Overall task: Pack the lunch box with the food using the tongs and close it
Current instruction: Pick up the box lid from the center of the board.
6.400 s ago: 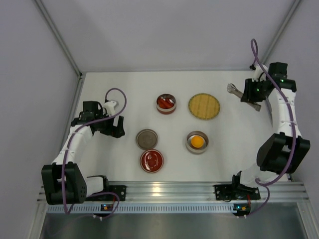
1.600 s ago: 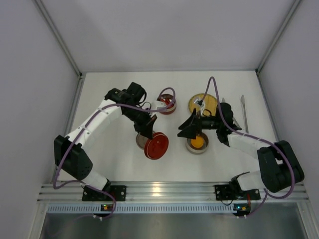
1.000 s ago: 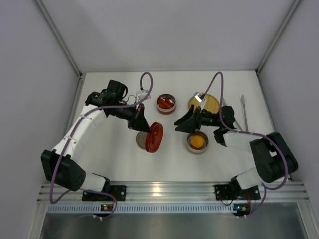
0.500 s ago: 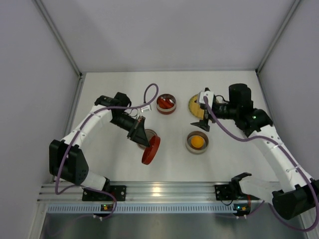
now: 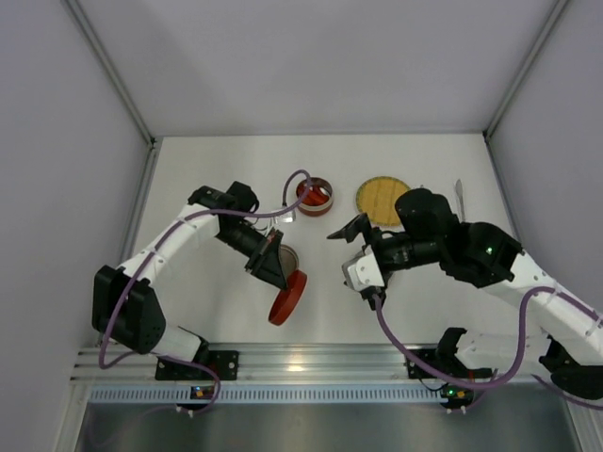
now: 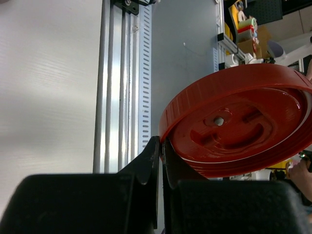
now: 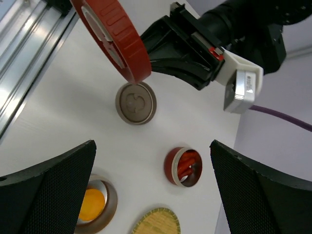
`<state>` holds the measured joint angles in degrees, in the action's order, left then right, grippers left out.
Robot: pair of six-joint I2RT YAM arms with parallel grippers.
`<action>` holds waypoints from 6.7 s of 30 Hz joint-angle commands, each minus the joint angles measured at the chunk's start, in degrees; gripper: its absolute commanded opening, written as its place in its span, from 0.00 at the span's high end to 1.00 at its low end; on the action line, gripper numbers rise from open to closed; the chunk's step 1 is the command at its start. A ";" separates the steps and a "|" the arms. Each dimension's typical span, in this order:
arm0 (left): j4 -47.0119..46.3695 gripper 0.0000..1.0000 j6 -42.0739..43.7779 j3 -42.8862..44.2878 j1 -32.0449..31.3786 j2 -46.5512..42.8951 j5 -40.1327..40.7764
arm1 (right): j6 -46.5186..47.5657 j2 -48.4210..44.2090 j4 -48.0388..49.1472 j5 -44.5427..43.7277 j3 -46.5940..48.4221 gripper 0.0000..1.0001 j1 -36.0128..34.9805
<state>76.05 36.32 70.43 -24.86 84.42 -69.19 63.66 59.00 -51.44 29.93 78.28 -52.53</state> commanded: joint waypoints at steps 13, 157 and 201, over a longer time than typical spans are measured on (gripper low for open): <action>10.26 1.00 7.89 0.14 -6.60 -5.41 -5.43 | -1.69 6.91 8.55 -0.49 0.20 0.01 -17.86; -32.11 0.23 -30.60 21.15 -13.11 4.00 19.27 | -106.83 22.12 66.57 29.48 -27.92 1.00 29.95; -54.94 0.14 3.58 3.49 -10.64 -22.98 40.18 | -58.74 16.15 99.08 16.74 -24.40 1.00 37.33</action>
<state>28.23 32.84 76.84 -35.33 61.89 -27.44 -5.23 75.55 50.15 46.76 52.62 -15.81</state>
